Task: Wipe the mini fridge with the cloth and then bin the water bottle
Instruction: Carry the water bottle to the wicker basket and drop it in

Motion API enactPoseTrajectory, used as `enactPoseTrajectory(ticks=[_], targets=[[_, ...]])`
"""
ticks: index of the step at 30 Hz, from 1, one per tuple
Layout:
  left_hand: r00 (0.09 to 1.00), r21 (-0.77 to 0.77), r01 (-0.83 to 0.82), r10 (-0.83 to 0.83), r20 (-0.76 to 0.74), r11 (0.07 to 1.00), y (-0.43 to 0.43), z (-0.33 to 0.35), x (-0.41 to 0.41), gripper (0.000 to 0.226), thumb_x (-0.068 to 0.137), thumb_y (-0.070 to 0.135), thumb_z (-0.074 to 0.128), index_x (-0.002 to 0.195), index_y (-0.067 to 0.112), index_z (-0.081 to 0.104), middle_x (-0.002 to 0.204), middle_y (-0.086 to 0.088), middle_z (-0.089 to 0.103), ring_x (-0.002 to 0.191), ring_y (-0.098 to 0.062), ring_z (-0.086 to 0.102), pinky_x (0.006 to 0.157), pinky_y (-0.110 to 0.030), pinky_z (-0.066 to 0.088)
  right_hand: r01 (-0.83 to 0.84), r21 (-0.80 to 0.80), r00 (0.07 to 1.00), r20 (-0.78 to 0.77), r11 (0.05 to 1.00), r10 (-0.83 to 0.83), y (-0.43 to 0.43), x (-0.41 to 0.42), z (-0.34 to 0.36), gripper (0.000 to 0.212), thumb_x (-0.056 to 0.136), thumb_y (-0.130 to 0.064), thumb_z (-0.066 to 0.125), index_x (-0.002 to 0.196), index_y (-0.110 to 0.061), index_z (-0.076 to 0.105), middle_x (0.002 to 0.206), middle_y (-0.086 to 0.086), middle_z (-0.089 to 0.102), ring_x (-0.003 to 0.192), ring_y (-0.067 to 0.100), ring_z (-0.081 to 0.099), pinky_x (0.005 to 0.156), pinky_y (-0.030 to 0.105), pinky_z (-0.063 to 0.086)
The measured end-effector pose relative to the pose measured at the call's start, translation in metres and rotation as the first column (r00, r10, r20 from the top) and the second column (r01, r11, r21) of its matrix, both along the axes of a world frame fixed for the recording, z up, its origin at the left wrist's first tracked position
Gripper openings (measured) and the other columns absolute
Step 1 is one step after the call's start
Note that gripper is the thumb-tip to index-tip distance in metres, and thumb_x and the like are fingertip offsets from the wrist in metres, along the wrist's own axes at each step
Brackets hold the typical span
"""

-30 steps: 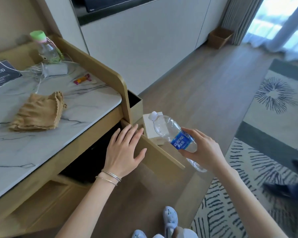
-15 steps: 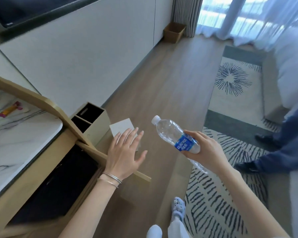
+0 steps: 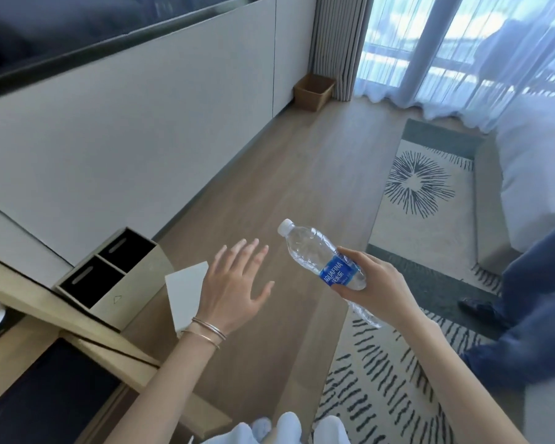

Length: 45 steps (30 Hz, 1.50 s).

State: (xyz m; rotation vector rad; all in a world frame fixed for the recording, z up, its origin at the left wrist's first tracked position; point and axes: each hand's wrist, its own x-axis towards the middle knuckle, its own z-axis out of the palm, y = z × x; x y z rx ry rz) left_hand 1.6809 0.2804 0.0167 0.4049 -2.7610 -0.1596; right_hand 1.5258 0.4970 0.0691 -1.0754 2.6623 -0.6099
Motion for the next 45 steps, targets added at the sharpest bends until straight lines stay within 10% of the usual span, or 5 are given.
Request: enactPoseTrajectory(ticks=[45], targets=[[0.997, -0.008, 0.073, -0.073, -0.006, 0.997, -0.261, -0.002, -0.737, 0.059, 0.087, 0.048, 0.044, 0.133, 0.015, 0.059, 0.136, -0.005, 0.059, 0.127, -0.026, 0.052, 0.107, -0.045, 0.030, 0.039, 0.007, 0.998, 0.053, 0.999, -0.039, -0.251, -0.738, -0.017, 0.063, 0.075, -0.052, 0.068, 0.132, -0.040, 0.044, 0.127, -0.020, 0.056, 0.113, 0.008, 0.055, 0.091, 0.032, 0.048]])
